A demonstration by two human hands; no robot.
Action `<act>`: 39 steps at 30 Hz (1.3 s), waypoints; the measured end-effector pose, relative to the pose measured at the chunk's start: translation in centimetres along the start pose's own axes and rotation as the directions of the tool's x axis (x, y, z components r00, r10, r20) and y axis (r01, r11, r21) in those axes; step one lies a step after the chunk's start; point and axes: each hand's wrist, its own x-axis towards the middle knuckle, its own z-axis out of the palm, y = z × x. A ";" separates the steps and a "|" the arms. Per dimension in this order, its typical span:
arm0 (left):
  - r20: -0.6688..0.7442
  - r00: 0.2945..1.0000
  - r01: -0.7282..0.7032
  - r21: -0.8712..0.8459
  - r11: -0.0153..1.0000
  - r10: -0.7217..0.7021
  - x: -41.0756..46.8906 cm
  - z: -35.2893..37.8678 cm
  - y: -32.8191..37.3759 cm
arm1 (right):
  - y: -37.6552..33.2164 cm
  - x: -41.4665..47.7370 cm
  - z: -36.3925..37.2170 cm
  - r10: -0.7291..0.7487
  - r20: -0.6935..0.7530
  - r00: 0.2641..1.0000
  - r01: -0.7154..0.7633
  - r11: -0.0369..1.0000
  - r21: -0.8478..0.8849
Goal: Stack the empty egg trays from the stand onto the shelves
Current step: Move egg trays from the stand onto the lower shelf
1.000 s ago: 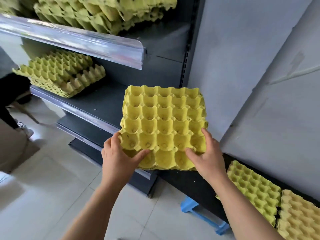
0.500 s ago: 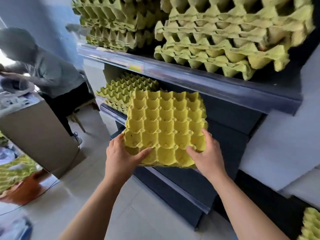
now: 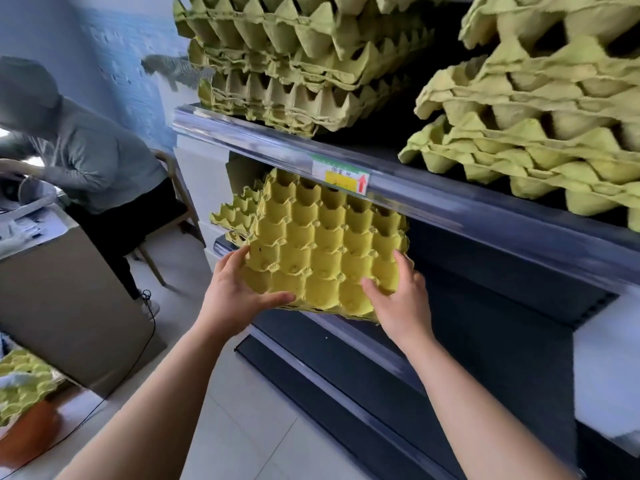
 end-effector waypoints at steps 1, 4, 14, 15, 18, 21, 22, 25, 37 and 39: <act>0.006 1.000 0.003 -0.010 1.000 -0.003 1.4 -0.3 -0.3 | -0.4 1.1 0.7 0.008 -0.001 1.000 -0.008 1.000 -0.004; 0.032 0.999 0.003 -0.036 0.999 -0.002 5.2 -1.2 -1.2 | -1.3 3.8 3.1 0.025 -0.025 0.999 -0.026 0.999 -0.019; 0.171 0.981 -0.075 -0.090 0.993 0.090 16.4 -3.6 -4.8 | -4.5 9.1 9.4 0.079 -0.139 0.987 -0.092 0.992 -0.091; 0.191 0.976 -0.083 -0.103 0.991 0.102 17.5 -3.8 -5.3 | -4.9 9.4 10.0 0.089 -0.154 0.984 -0.105 0.990 -0.099; 0.244 0.960 -0.111 -0.115 0.987 0.136 20.9 -4.2 -6.3 | -6.0 10.3 11.5 0.123 -0.189 0.974 -0.146 0.983 -0.112; 0.290 0.943 -0.134 -0.111 0.985 0.161 23.9 -4.5 -7.0 | -6.6 11.1 13.0 0.153 -0.194 0.969 -0.175 0.979 -0.101; 0.310 0.937 -0.128 -0.115 0.985 0.158 24.9 -4.5 -7.3 | -6.7 11.4 13.4 0.167 -0.187 0.968 -0.188 0.977 -0.100; 0.385 0.912 -0.094 -0.147 0.985 0.144 27.5 -4.2 -8.5 | -6.6 12.2 14.7 0.213 -0.162 0.964 -0.232 0.967 -0.107; 0.376 0.896 -0.302 0.124 0.945 0.237 29.1 -2.8 -10.9 | -7.6 11.9 17.0 0.246 -0.229 0.942 -0.289 0.940 -0.180; 0.311 0.878 -0.436 0.210 0.875 0.363 28.2 -2.8 -10.7 | -8.2 11.4 16.8 0.193 -0.266 0.944 -0.254 0.943 -0.217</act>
